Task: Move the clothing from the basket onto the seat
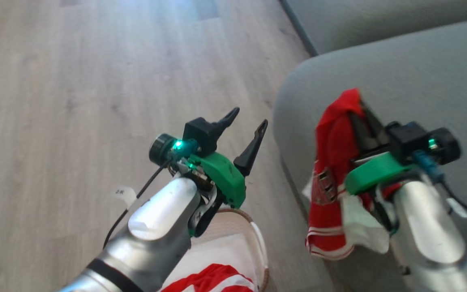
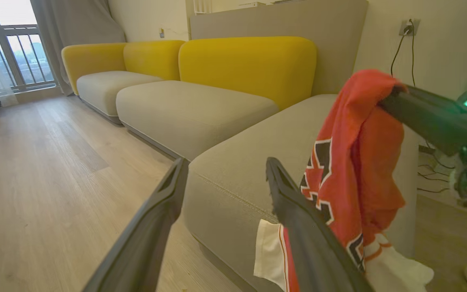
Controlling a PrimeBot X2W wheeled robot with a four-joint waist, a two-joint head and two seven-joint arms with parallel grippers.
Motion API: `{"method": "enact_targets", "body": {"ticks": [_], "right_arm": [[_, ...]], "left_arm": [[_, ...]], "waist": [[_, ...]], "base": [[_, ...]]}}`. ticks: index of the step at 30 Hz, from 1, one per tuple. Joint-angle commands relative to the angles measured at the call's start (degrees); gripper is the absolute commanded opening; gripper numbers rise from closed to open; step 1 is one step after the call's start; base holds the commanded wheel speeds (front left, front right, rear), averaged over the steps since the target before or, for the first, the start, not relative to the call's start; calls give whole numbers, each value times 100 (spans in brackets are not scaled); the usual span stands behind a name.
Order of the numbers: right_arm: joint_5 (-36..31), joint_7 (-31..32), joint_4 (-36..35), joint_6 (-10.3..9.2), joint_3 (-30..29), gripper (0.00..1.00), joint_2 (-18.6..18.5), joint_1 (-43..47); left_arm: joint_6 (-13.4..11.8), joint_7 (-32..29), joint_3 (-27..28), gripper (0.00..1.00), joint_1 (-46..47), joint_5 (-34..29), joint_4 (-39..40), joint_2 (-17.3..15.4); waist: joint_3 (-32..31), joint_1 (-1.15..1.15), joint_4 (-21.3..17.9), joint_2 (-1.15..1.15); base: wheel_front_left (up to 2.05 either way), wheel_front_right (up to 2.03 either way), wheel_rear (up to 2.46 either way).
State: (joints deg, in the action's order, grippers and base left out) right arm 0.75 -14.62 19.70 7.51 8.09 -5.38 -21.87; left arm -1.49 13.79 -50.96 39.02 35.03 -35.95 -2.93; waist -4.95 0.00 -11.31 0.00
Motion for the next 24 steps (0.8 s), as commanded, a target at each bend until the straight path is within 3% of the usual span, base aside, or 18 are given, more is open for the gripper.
{"method": "enact_targets", "body": {"ticks": [1, 15, 24], "right_arm": [[-62, -38, -310, -2, 1, 0, -57, -383], [-101, -38, -812, -2, -369, 0, -386, -638], [-15, -38, -810, -2, -254, 0, -478, -870]], "left_arm": [[6, 89, 213, 100, 168, 5, 133, -84], [18, 118, 157, 100, -123, -131, 334, -30], [91, 120, 101, 100, -13, -267, 390, -7]], "waist": [[101, 0, -309, 0], [508, 0, -1441, 0], [858, 0, -1648, 0]], "base": [[0, 0, 0], [0, 0, 0], [0, 0, 0]]}}
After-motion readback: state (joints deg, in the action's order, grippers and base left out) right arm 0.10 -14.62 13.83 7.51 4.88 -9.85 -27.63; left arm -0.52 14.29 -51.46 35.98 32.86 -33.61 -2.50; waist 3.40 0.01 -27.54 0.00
